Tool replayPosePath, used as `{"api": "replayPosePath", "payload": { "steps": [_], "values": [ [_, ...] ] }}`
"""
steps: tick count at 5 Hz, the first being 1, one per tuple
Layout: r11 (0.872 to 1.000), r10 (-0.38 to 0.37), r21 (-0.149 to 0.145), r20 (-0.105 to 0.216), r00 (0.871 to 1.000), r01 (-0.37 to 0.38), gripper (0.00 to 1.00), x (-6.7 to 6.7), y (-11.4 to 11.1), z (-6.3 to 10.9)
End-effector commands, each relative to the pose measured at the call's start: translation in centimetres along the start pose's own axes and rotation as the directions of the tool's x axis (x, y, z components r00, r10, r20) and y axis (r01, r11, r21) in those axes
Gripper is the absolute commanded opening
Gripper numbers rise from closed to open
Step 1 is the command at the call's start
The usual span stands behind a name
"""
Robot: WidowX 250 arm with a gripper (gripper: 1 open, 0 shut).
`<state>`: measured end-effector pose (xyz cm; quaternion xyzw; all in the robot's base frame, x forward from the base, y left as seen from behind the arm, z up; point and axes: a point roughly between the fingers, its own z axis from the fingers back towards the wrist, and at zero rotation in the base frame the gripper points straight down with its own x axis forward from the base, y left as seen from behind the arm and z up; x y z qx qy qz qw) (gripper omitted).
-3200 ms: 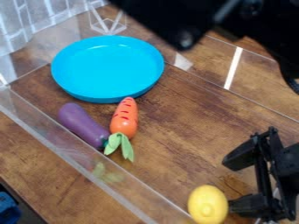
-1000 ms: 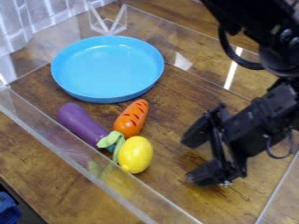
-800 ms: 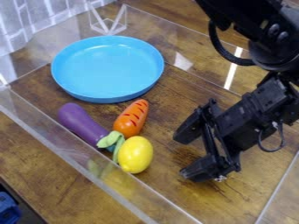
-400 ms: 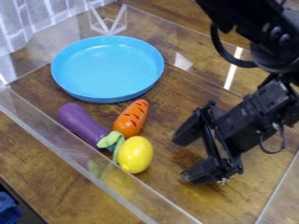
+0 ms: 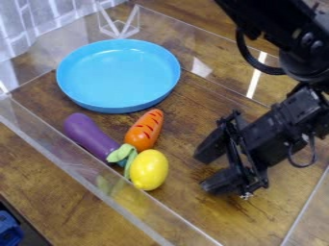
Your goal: Put the lemon on the blue tray
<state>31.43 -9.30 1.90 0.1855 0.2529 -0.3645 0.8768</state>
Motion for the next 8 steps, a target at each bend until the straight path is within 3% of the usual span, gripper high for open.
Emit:
{"api": "replayPosePath", "payload": {
  "steps": [1, 4, 5, 7, 8],
  "values": [
    [0.999, 0.035, 0.010, 0.042, 0.999, -0.035, 0.00, -0.6, 0.8, 1.9],
    [0.996, 0.085, -0.027, 0.024, 0.996, -0.085, 0.00, -1.6, 0.1, 3.2],
    [0.999, 0.053, -0.007, 0.028, 0.998, -0.052, 0.00, -1.5, 0.1, 4.1],
    [0.998, -0.028, 0.062, 0.049, 0.998, 0.025, 0.00, -1.3, -0.1, 6.8],
    [0.993, -0.072, 0.097, 0.050, 0.996, 0.066, 0.00, -0.1, -1.0, 6.1]
  ]
}}
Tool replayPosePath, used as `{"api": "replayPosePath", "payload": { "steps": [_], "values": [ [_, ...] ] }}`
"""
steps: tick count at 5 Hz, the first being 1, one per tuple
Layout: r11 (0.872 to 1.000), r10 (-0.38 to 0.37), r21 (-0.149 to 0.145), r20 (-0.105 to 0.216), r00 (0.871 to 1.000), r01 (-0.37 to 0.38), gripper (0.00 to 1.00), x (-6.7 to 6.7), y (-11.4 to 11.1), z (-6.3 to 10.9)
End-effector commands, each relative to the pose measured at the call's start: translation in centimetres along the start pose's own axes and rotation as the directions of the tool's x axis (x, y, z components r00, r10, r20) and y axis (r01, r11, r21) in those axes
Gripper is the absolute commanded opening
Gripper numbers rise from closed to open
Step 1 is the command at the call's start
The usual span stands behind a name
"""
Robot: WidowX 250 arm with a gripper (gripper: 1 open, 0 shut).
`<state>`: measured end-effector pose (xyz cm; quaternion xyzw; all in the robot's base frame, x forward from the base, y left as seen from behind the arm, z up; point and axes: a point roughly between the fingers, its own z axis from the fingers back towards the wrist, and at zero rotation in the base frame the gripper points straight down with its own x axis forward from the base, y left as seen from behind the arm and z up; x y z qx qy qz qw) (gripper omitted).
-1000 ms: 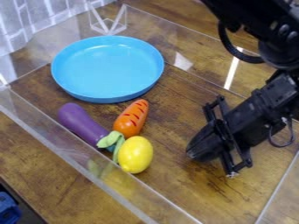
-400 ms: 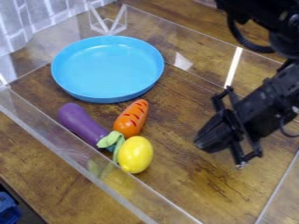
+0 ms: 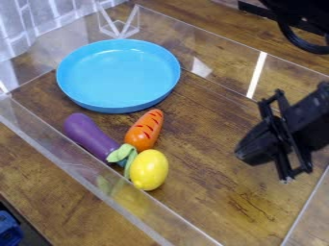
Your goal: Put the lemon on the blue tray
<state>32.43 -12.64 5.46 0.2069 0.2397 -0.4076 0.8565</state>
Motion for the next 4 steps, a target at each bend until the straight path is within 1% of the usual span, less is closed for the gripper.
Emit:
{"api": "replayPosePath", "payload": {
  "steps": [1, 2, 3, 4],
  "values": [
    [0.998, -0.037, 0.061, 0.041, 0.998, 0.035, 0.00, 0.7, -0.9, 0.6],
    [0.998, -0.016, 0.054, 0.028, 0.999, 0.014, 0.00, -0.9, -0.6, -0.2],
    [0.999, -0.002, 0.053, 0.023, 1.000, 0.001, 0.00, -2.2, -0.3, -0.7],
    [0.997, -0.018, 0.070, 0.027, 0.999, 0.016, 0.00, -2.4, 0.7, -0.5]
  ]
}}
